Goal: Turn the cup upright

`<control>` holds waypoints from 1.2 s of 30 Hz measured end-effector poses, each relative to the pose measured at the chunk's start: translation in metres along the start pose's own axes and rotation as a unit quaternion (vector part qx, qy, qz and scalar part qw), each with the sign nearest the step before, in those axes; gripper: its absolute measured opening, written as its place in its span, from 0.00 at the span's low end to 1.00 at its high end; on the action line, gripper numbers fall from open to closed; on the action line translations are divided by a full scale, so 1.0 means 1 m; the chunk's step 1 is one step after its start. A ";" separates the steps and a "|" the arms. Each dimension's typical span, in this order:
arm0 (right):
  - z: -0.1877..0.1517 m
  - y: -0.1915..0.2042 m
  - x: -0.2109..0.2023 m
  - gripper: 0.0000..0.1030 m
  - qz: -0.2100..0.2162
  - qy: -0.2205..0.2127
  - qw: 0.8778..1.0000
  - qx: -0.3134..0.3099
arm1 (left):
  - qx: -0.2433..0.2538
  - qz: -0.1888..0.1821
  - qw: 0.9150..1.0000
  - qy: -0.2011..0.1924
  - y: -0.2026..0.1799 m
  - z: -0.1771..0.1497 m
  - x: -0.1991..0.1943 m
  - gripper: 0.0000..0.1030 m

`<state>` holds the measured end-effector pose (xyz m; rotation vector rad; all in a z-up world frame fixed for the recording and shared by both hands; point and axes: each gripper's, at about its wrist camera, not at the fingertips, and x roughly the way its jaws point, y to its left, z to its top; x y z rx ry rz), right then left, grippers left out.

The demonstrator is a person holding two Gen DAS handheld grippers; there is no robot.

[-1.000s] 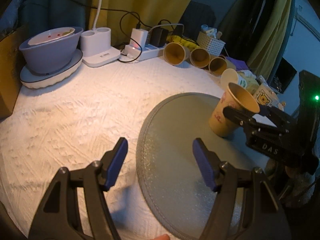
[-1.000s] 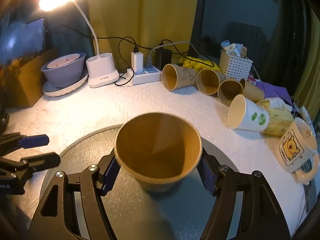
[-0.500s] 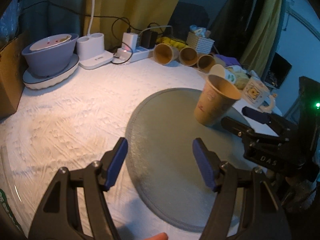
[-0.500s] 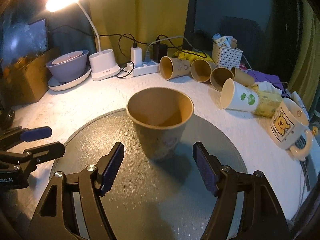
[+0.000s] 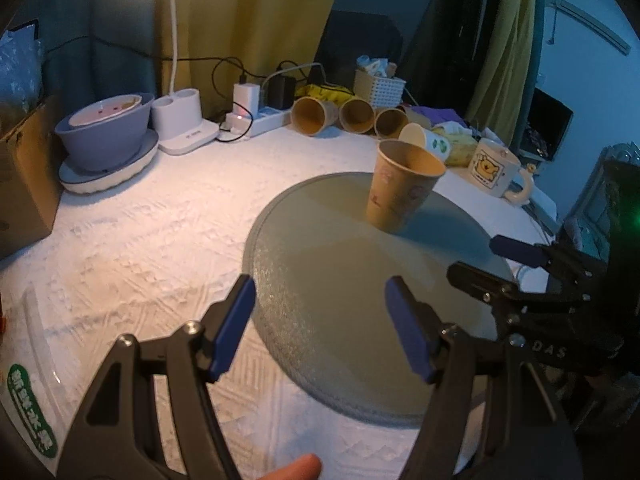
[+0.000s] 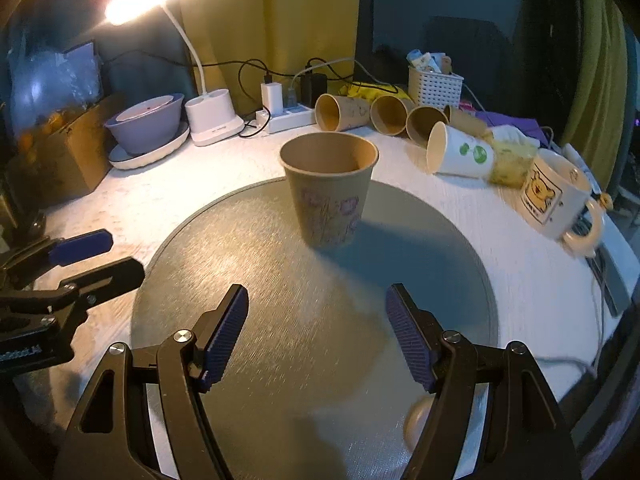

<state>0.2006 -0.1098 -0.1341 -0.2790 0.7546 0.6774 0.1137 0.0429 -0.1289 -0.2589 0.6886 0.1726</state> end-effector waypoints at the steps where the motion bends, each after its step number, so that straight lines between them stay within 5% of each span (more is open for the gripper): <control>1: -0.002 0.001 -0.004 0.72 -0.001 -0.002 1.000 0.000 | 0.002 0.003 1.000 -0.002 -0.001 -0.001 -0.002 0.67; 3: -0.006 0.002 -0.010 0.72 -0.003 -0.004 1.000 0.002 | 0.008 0.012 1.000 -0.005 -0.005 -0.002 -0.007 0.68; 4: -0.008 0.003 -0.014 0.72 -0.003 -0.006 1.000 0.003 | 0.010 0.014 1.000 -0.007 -0.007 -0.003 -0.009 0.81; 6: -0.011 0.004 -0.020 0.72 -0.002 -0.008 1.000 0.005 | 0.012 0.011 1.000 -0.017 -0.009 -0.004 -0.016 0.89; 36: -0.031 0.020 -0.151 0.72 -0.030 -0.107 0.993 0.028 | 0.072 -0.040 0.986 -0.148 -0.050 -0.002 -0.128 0.90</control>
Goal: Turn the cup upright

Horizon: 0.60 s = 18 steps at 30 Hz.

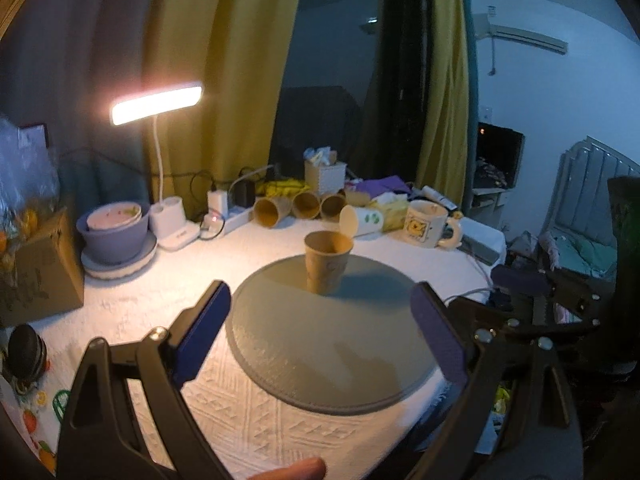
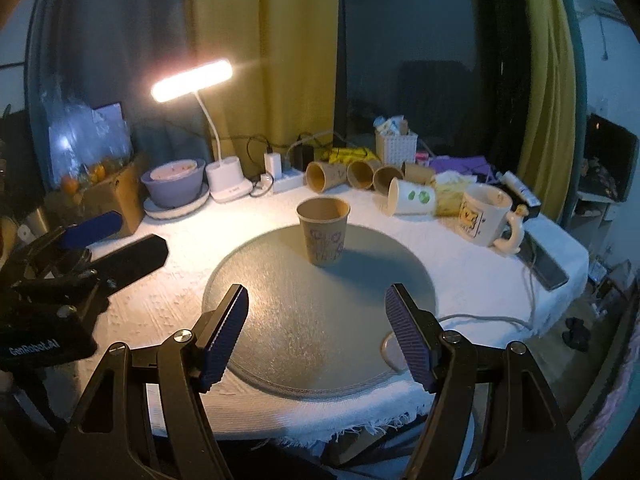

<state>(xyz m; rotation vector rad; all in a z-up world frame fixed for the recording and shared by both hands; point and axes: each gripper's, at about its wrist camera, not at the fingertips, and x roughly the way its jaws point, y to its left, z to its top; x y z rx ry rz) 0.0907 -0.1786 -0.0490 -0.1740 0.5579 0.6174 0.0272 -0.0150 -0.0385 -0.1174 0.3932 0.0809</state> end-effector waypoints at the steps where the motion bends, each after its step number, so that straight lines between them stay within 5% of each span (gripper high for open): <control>1: 0.001 0.001 -0.004 0.72 -0.002 -0.004 1.000 0.000 | 0.003 -0.003 1.000 -0.003 -0.002 0.001 -0.003 0.89; 18: 0.017 0.002 -0.067 0.72 -0.045 -0.059 0.997 0.002 | 0.012 -0.001 0.997 -0.072 -0.001 0.029 -0.052 0.90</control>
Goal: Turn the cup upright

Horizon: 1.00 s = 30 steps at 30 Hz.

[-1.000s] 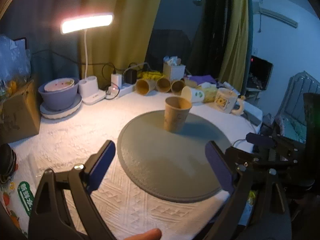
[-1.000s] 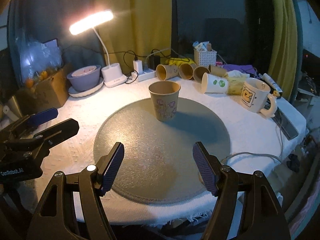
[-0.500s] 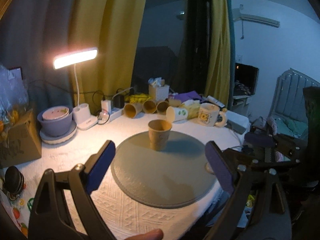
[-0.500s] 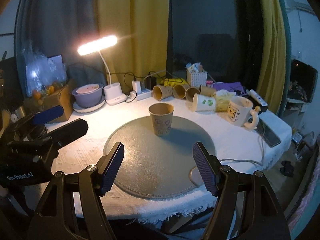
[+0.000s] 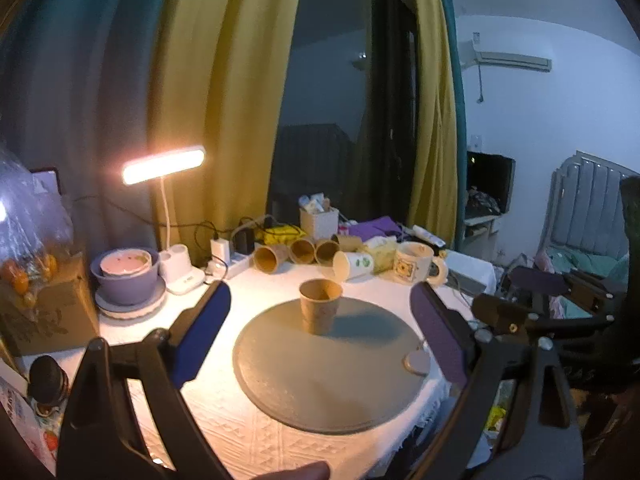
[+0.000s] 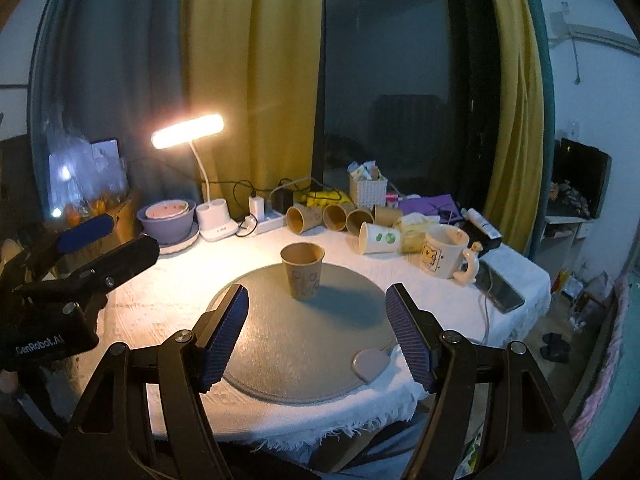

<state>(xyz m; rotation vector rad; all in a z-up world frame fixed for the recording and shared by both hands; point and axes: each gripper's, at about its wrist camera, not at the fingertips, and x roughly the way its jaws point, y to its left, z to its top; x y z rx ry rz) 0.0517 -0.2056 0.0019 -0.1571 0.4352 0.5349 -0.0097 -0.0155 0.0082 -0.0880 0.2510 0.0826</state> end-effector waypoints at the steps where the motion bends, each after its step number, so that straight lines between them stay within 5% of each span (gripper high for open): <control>1: 0.001 0.000 -0.003 0.72 -0.001 -0.003 1.000 0.001 | 0.000 0.001 1.000 -0.004 0.001 0.001 -0.003 0.90; 30: 0.007 0.004 -0.013 0.72 0.004 -0.017 1.000 0.002 | -0.015 0.022 1.000 -0.010 0.018 0.005 -0.013 0.90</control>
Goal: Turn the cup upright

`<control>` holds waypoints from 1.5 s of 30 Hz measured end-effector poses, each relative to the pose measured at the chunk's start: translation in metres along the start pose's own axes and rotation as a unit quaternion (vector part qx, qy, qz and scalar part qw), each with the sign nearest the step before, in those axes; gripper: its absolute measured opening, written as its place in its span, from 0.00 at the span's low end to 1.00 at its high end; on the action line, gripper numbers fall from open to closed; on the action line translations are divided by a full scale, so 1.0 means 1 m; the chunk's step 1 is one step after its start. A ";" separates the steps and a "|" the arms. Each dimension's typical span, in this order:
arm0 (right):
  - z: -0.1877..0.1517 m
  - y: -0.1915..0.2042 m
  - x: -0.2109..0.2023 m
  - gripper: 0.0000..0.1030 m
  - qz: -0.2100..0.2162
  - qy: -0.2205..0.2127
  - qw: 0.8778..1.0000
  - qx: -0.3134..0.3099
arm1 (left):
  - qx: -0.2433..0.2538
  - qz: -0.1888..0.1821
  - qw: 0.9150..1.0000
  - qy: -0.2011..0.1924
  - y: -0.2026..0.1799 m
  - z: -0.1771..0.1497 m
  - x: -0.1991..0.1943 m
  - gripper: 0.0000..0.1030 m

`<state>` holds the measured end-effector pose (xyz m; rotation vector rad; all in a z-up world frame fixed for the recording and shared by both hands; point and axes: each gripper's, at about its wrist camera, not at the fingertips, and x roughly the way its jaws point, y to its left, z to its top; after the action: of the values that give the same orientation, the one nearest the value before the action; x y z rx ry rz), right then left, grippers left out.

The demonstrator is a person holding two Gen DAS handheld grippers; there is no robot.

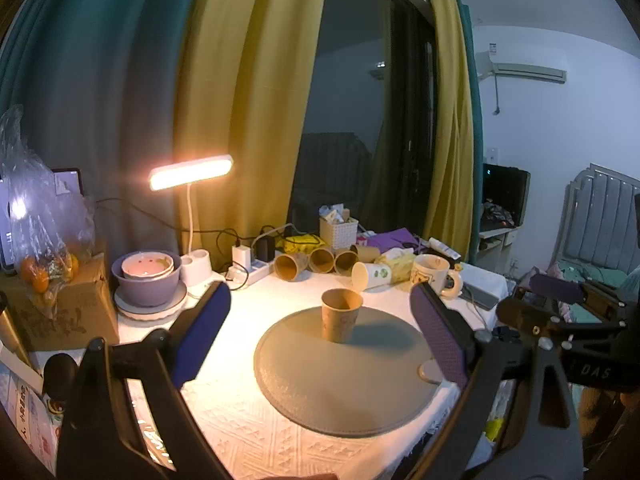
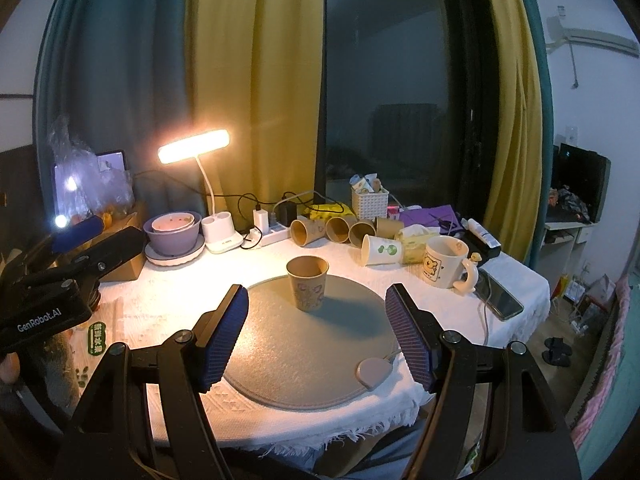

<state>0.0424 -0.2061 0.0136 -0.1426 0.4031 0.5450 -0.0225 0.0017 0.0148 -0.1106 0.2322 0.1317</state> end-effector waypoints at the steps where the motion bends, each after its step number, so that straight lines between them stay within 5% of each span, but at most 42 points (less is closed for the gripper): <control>1: -0.001 0.000 0.000 0.72 0.000 0.000 1.000 0.000 | 0.000 0.000 1.000 0.000 0.000 0.000 0.000 0.90; 45: -0.011 0.004 0.005 0.72 0.004 0.011 1.000 0.001 | -0.001 -0.001 1.000 0.002 0.003 -0.001 0.002 0.90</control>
<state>0.0404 -0.2030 0.0016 -0.1452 0.4264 0.5517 -0.0214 0.0045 0.0131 -0.1132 0.2361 0.1290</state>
